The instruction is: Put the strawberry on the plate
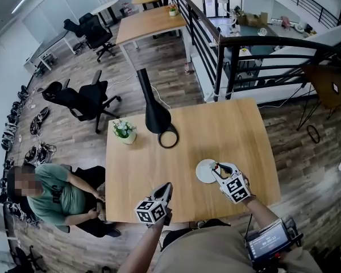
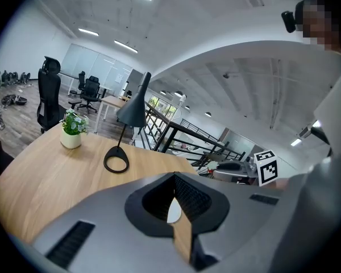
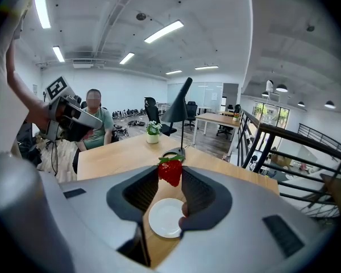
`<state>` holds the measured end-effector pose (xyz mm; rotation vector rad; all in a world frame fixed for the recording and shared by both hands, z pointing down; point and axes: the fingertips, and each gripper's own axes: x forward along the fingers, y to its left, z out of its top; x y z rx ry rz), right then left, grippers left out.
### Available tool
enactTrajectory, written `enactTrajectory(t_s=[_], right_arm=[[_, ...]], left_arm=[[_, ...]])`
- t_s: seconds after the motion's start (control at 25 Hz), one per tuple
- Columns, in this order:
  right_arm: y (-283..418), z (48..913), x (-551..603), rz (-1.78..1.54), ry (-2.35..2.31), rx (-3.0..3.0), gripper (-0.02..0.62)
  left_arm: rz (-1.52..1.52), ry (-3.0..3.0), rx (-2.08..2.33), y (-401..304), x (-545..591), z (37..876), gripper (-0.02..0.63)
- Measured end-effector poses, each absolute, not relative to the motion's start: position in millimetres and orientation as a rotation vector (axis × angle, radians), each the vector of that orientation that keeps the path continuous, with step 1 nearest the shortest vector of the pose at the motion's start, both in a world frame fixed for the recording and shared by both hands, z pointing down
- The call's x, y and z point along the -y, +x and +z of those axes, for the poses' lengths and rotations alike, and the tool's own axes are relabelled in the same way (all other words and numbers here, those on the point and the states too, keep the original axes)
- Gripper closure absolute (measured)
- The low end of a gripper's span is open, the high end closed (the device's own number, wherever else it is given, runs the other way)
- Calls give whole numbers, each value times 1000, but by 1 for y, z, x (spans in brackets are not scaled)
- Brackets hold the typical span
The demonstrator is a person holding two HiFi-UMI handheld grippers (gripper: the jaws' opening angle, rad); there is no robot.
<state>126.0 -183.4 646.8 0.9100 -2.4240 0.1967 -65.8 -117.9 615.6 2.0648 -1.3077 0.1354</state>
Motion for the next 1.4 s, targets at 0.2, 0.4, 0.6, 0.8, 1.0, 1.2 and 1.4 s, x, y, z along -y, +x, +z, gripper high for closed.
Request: enactTrajectory(t_s=[0.2,0.4,0.6,0.8,1.0,1.2,1.4], right_arm=[[131,681,187,250,904,2376,463],[135,714,190,282,883,2314,462],[135,738,199,315,852,2267,462],[135,760,202,340,819,2220,463],[132,787,204,357,778,2187,463],[124,811,198,388,740,2159,462],[121,826,206,390,716,2127,462]], left_arm=[[177,2057,1288,-62,120,628,603],[227,2054,1263,-55,121,639,603],[268,2055,1260,-50,129,647,604],[302,2054,1250,-48,134,653,604],[316,2053,1218,-42,136,663,604],[329,2048,1184,-38,133,672,604],[350,2052,1160,-32,140,673,604]])
